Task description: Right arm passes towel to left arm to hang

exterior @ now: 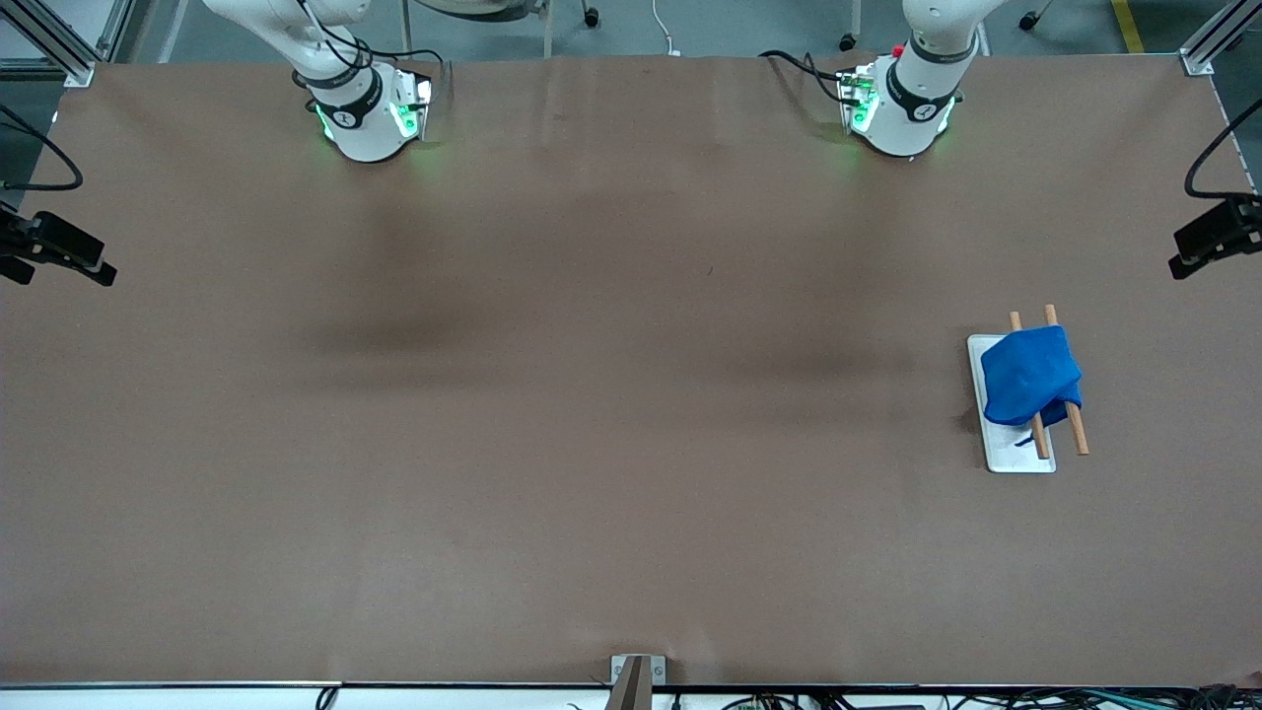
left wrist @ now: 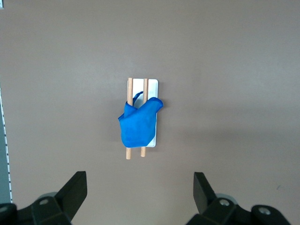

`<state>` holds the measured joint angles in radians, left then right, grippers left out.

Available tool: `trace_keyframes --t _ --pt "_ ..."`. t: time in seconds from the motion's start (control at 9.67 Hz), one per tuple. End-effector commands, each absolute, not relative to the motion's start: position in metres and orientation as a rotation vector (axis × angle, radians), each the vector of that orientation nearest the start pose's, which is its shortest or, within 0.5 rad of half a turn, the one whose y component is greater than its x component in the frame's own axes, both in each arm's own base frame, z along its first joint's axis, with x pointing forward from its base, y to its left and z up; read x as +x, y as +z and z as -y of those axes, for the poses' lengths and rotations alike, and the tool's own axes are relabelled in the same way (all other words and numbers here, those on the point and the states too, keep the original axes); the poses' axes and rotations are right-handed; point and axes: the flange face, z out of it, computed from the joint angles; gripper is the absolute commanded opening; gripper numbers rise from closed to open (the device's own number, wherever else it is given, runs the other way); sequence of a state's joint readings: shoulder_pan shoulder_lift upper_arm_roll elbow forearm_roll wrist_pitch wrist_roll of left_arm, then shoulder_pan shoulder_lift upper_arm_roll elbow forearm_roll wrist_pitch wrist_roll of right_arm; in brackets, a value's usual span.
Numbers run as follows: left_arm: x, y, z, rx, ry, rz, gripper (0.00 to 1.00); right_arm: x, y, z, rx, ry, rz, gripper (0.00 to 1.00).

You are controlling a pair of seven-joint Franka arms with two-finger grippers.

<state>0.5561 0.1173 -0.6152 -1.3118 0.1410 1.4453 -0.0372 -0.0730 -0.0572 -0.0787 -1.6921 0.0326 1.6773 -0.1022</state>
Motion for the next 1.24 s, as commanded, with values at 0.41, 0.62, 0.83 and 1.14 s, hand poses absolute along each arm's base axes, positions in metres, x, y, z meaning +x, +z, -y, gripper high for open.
trace_keyframes --t 0.41,0.62,0.83,1.14 --pt "0.526 0.655 0.035 -3.143 0.075 -0.024 1.00 0.538 0.612 0.081 -3.119 -0.064 -0.117 1.00" --pt "0.502 0.645 0.058 -3.132 0.091 -0.071 1.00 0.537 0.611 0.081 -3.120 -0.047 -0.117 1.00" --pt "0.483 0.644 0.077 -3.120 0.082 -0.032 1.00 0.536 0.611 0.081 -3.120 -0.044 -0.117 1.00" --pt "0.487 0.655 0.063 -3.131 0.054 -0.015 1.00 0.536 0.611 0.081 -3.120 -0.044 -0.117 1.00"
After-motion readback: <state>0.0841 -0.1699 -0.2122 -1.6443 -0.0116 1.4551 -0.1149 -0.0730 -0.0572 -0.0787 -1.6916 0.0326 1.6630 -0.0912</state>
